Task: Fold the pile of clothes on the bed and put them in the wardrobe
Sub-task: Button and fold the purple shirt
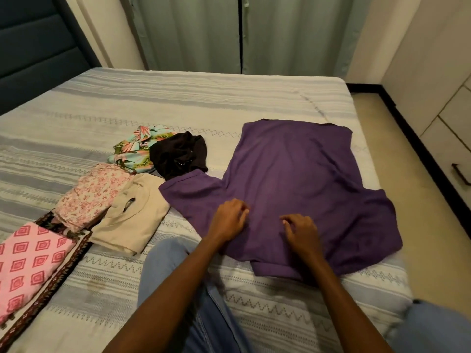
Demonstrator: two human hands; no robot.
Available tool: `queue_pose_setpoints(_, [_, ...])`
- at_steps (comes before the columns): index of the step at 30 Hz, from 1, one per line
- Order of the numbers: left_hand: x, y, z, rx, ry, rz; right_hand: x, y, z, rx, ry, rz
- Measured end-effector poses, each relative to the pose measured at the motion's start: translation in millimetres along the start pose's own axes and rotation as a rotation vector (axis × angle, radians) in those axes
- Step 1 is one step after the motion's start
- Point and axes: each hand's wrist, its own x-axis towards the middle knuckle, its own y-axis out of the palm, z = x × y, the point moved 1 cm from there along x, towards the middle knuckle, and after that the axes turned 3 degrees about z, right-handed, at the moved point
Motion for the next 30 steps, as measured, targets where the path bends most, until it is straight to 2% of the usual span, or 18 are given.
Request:
queue_pose_setpoints(2, [-16.5,21.6,-29.6,0.056,0.259,0.138,-13.4,-20.4,-23.6,-0.039,0.089,-0.020])
queue_pose_setpoints(4, [-37.5,38.9,-53.8,0.081,0.498,0.210,-26.9,-40.4,-44.2,-0.043,0.163,0.030])
queue_pose_setpoints(6, [-53.9,49.1,-70.2,0.150,0.645,0.252,-43.6,-60.6,-61.4,-0.088,0.199,0.157])
queue_pose_setpoints(8, [-63.9,56.7,-76.9,0.238,0.733,0.258,-64.6,-74.5,-74.7,-0.156,0.147,0.324])
queue_pose_setpoints(10, [-68.2,61.6,-78.0,0.253,0.774,0.271,-86.2,-77.1,-85.4,-0.227,0.035,0.388])
queue_pose_setpoints(14, [-71.3,62.7,-80.8,0.255,0.741,0.200,-102.2,-72.4,-93.2,-0.310,-0.054,0.290])
queue_pose_setpoints(17, [-73.1,56.0,-85.2,0.258,0.750,0.226,-99.1,-81.8,-89.7,-0.301,-0.101,0.244])
queue_pose_setpoints(19, [-73.1,51.0,-85.7,0.265,0.756,0.286,-99.1,-86.2,-87.0,-0.231,-0.088,0.299])
queue_pose_setpoints(22, [-67.7,49.6,-94.3,0.236,0.696,0.326,-99.9,-95.5,-88.8,-0.070,0.055,0.440])
queue_pose_setpoints(24, [-59.2,51.5,-105.6,0.189,0.635,0.305,-97.9,-99.4,-93.0,0.081,0.164,0.329])
queue_pose_setpoints(28, [-32.8,74.9,-143.6,0.151,0.614,0.303,-91.9,-117.7,-114.5,0.104,0.446,-0.163])
queue_pose_setpoints(30, [-15.3,91.5,-168.7,0.139,0.573,0.353,-92.8,-125.7,-132.9,0.141,0.662,-0.226])
